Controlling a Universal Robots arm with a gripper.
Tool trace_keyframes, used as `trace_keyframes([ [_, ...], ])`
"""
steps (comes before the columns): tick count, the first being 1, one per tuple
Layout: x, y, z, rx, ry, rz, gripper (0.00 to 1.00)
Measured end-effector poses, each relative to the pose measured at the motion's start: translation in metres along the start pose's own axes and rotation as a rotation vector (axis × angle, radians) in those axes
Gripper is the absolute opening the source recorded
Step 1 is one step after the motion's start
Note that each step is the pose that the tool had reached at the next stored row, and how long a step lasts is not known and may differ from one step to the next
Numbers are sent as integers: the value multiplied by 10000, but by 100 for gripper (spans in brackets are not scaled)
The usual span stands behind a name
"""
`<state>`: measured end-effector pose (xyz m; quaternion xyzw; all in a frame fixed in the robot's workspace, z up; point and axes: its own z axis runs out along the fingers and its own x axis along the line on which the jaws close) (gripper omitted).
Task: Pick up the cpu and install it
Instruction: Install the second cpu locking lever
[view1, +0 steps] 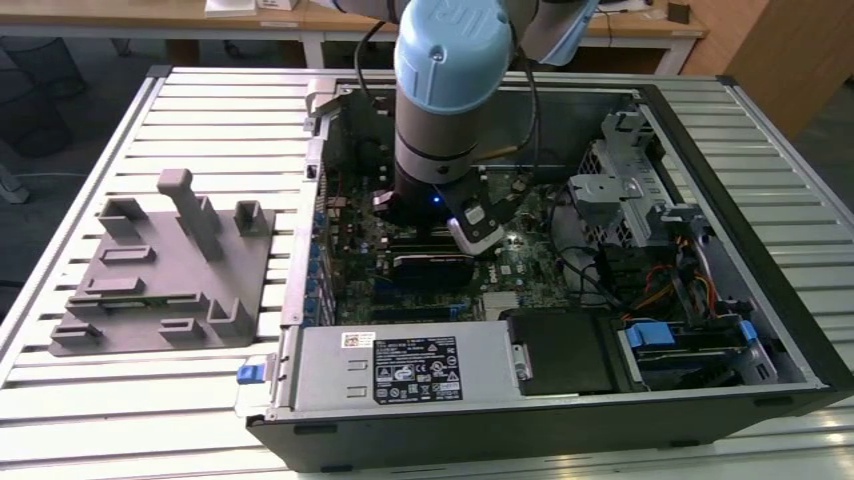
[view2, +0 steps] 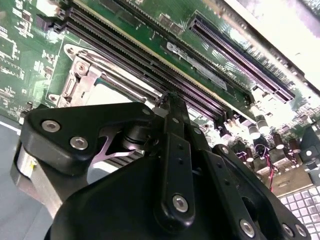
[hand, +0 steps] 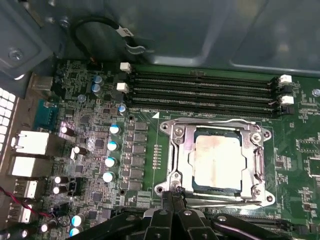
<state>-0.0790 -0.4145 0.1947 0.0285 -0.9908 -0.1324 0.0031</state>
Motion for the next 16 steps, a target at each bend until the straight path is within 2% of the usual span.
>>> trace_keyframes([
  [2,13,-2,9,-84,-4,-1,11],
  [13,72,-15,67,-365,-19,-5,11],
  [16,75,-14,66,-396,-23,-7,11],
])
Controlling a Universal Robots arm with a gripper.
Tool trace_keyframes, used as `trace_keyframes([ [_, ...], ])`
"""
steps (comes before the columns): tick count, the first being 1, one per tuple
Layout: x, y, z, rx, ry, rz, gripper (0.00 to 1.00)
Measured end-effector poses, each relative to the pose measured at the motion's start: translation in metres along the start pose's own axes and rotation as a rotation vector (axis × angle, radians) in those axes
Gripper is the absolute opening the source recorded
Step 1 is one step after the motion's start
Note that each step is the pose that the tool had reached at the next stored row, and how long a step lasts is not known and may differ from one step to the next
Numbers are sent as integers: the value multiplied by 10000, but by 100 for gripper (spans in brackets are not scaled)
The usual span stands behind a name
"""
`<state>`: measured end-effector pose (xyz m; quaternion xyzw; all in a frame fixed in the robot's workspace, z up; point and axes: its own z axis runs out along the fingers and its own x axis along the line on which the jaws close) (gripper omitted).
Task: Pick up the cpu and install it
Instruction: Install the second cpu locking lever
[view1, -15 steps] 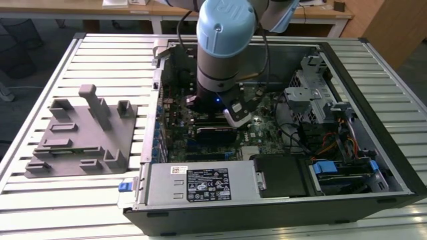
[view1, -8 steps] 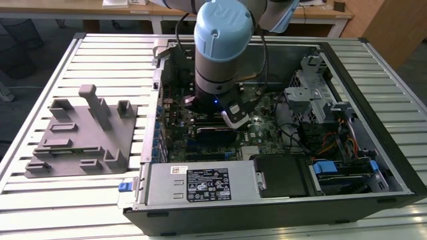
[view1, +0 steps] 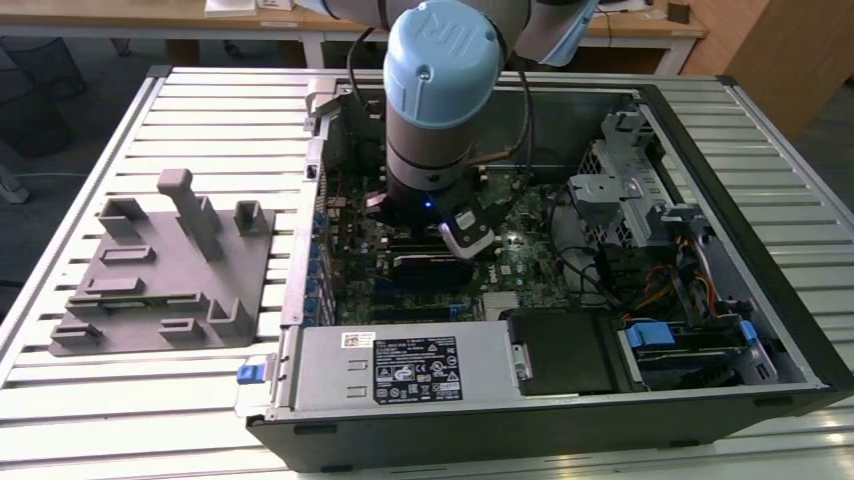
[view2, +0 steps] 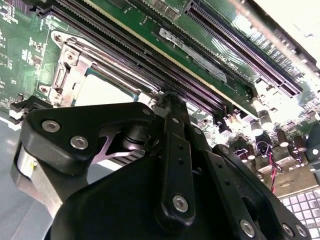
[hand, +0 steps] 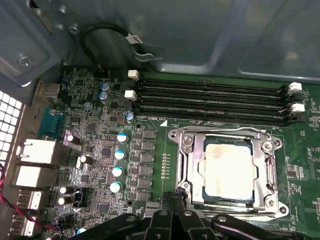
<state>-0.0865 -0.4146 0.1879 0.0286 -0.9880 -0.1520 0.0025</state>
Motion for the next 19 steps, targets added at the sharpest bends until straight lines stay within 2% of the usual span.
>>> trace_keyframes([
  [11,0,58,-184,-4,0,1,11],
  [19,0,68,-215,-6,-1,1,11],
])
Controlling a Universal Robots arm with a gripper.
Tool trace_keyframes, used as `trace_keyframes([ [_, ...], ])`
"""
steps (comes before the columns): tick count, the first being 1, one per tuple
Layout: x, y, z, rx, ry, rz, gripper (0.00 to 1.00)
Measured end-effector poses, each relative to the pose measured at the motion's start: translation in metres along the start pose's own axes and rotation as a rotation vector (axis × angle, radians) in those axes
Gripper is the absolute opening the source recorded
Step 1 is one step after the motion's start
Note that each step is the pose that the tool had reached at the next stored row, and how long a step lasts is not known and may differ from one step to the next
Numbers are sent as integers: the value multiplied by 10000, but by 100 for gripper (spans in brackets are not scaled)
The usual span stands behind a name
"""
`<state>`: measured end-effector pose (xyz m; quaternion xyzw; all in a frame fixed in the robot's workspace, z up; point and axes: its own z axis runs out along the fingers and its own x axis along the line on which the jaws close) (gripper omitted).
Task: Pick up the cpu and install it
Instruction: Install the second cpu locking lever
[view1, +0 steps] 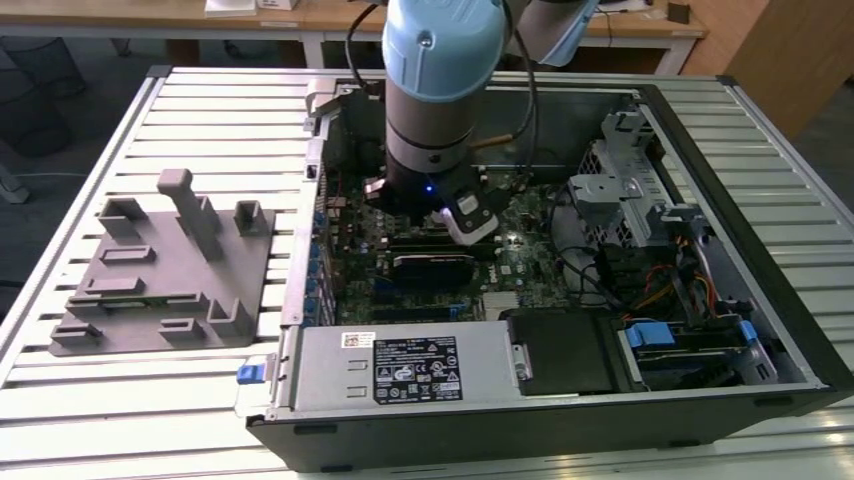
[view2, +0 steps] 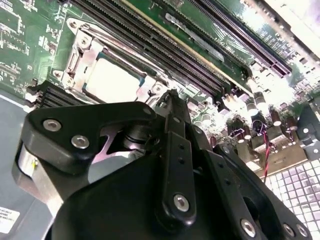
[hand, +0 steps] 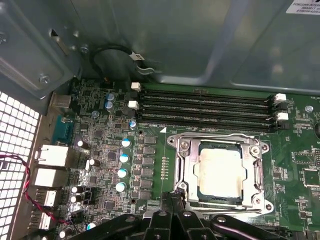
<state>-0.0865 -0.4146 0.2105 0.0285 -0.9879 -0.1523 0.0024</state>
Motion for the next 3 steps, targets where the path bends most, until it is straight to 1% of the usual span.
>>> trace_keyframes([
  [3,0,0,-1,2,1,0,11],
])
